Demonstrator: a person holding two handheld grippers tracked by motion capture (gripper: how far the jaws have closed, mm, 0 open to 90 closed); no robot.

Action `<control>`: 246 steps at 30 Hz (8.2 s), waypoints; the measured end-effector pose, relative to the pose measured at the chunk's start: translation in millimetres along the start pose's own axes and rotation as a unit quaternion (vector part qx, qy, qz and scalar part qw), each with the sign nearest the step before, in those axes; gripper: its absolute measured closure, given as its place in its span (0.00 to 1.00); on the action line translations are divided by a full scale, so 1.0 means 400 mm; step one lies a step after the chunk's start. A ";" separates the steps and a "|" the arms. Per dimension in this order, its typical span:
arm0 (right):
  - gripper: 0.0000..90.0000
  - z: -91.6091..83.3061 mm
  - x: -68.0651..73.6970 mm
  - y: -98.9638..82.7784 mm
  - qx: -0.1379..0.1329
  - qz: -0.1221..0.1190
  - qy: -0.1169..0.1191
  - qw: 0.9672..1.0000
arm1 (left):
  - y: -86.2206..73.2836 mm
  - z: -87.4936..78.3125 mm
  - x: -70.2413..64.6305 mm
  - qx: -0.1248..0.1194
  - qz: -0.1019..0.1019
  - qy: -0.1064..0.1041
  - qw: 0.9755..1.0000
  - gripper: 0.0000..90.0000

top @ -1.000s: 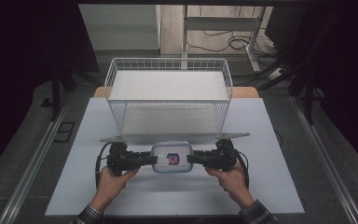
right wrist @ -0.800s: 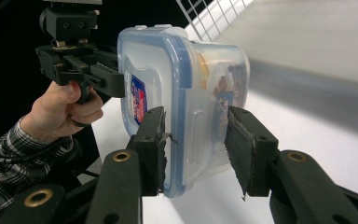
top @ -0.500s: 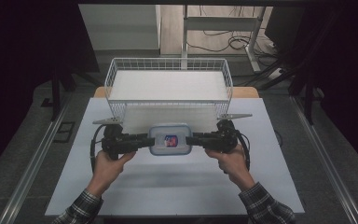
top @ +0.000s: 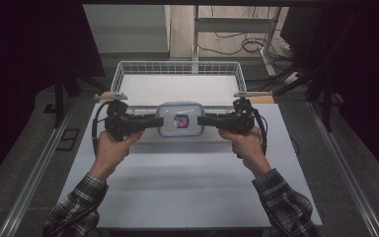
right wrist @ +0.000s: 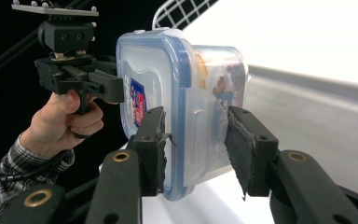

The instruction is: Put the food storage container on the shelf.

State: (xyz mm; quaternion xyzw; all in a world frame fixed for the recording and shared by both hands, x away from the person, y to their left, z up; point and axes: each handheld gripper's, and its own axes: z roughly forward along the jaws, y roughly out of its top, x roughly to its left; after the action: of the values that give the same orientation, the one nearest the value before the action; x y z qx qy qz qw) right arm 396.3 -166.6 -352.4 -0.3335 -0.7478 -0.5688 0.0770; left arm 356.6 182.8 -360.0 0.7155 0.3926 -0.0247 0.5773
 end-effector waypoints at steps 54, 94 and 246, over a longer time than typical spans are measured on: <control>0.68 0.080 -0.110 0.180 -0.022 0.007 -0.106 0.994 | 0.176 0.086 0.137 -0.027 0.008 0.116 0.993 0.46; 0.88 0.143 -0.066 0.099 -0.002 -0.085 -0.166 0.983 | 0.097 0.123 0.078 -0.019 0.078 0.134 0.988 0.76; 0.02 -0.027 0.008 -0.467 0.099 -0.179 -0.199 0.958 | -0.522 0.019 -0.027 0.110 0.164 0.168 0.966 0.02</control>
State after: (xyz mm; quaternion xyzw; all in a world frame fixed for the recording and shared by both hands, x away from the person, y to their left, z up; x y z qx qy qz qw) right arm 281.3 -199.4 -496.5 -0.2912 -0.8483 -0.4181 -0.1442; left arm 229.1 176.0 -525.9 0.8229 0.3563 0.1481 0.4171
